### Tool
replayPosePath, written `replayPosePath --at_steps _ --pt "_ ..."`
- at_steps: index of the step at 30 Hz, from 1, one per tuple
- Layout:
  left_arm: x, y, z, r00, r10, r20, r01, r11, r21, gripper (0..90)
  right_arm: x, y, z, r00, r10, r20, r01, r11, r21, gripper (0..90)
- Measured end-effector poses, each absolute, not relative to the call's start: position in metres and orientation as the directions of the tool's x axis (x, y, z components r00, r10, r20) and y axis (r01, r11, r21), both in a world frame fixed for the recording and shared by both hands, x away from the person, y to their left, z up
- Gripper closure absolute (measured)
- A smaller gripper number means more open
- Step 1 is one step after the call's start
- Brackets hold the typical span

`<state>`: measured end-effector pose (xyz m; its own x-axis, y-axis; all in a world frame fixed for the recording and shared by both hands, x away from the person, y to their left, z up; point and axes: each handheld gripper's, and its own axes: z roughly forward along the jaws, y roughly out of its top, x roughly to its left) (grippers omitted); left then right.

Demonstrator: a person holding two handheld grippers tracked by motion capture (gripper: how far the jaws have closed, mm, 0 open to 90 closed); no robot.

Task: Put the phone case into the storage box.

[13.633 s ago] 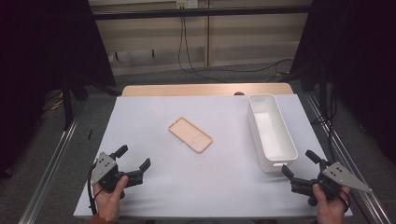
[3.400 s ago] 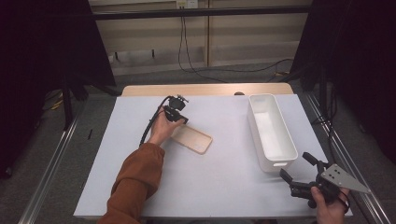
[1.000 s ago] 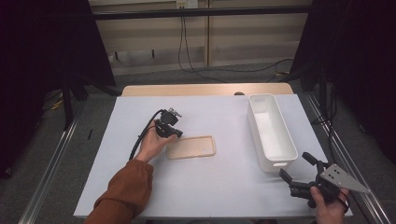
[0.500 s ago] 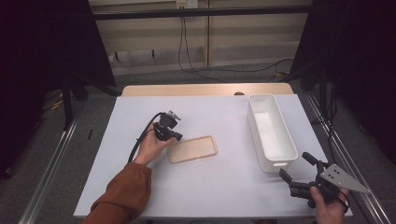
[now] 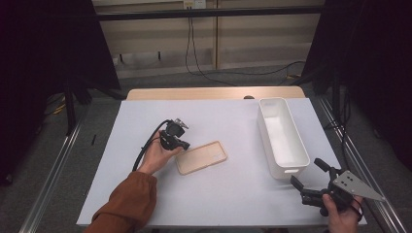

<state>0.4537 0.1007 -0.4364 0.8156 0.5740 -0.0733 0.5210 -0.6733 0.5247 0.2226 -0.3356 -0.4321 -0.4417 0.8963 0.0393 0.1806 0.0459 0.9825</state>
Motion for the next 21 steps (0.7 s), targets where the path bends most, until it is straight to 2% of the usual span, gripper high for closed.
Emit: replayPosePath --at_steps 10,21 --pt "0.447 0.104 -0.44 0.814 0.573 -0.1 0.536 -0.673 0.509 90.0 0.223 -0.335 -0.432 -0.443 0.896 0.04 0.181 0.046 0.982 0.0" --pt "0.438 0.102 -0.439 0.818 0.568 -0.091 0.531 -0.686 0.498 90.0 0.223 -0.335 -0.432 -0.444 0.895 0.037 0.18 0.048 0.982 0.0"
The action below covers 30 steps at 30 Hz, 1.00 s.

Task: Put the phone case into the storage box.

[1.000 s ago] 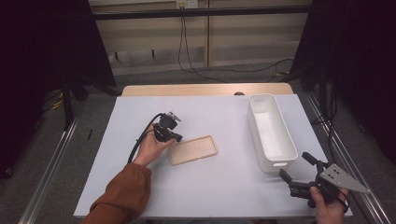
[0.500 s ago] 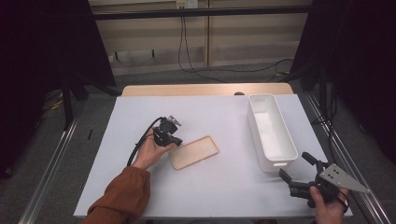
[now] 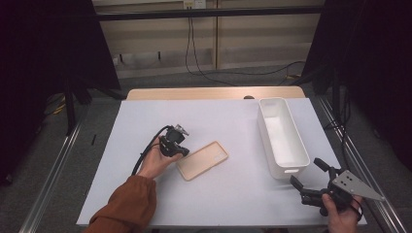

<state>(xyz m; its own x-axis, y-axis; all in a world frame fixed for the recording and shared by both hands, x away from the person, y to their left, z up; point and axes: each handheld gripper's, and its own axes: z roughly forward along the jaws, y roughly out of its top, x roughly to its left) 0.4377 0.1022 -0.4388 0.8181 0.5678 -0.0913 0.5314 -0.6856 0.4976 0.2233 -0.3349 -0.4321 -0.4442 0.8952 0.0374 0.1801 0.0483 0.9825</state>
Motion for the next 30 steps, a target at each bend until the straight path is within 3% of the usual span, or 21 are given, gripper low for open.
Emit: replayPosePath --at_steps 30 --pt "0.413 0.108 -0.44 0.824 0.551 -0.135 0.531 -0.665 0.525 90.0 0.224 -0.335 -0.432 -0.445 0.895 0.035 0.182 0.052 0.982 0.0"
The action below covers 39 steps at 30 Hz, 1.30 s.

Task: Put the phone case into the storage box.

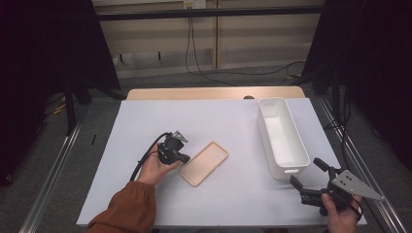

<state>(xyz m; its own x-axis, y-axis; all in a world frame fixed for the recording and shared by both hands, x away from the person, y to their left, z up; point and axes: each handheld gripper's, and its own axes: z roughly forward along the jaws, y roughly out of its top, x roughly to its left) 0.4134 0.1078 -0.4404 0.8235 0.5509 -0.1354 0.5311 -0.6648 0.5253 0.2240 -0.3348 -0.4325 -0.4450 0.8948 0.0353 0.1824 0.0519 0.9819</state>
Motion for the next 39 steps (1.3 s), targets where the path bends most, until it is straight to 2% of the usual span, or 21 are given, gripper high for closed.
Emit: replayPosePath --at_steps 39 --pt "0.393 0.102 -0.44 0.84 0.529 -0.124 0.504 -0.675 0.539 90.0 0.224 -0.335 -0.432 -0.449 0.893 0.035 0.181 0.053 0.982 0.0"
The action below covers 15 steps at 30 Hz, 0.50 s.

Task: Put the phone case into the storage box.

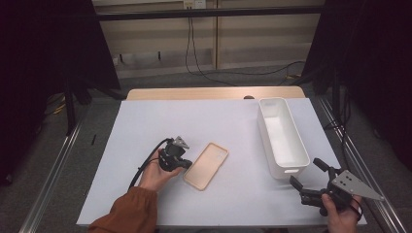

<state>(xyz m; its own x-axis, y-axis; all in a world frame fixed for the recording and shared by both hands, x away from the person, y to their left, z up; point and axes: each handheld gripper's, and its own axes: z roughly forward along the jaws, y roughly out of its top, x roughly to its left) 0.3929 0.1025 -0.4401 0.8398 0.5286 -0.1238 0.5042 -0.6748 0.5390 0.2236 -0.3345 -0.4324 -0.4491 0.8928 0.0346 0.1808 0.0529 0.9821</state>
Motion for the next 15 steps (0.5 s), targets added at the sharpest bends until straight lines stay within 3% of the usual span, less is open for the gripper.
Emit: replayPosePath --at_steps 15 --pt "0.3891 0.0999 -0.4401 0.85 0.517 -0.1 0.482 -0.687 0.544 90.0 0.2238 -0.3342 -0.4325 -0.45 0.892 0.036 0.184 0.054 0.981 0.0"
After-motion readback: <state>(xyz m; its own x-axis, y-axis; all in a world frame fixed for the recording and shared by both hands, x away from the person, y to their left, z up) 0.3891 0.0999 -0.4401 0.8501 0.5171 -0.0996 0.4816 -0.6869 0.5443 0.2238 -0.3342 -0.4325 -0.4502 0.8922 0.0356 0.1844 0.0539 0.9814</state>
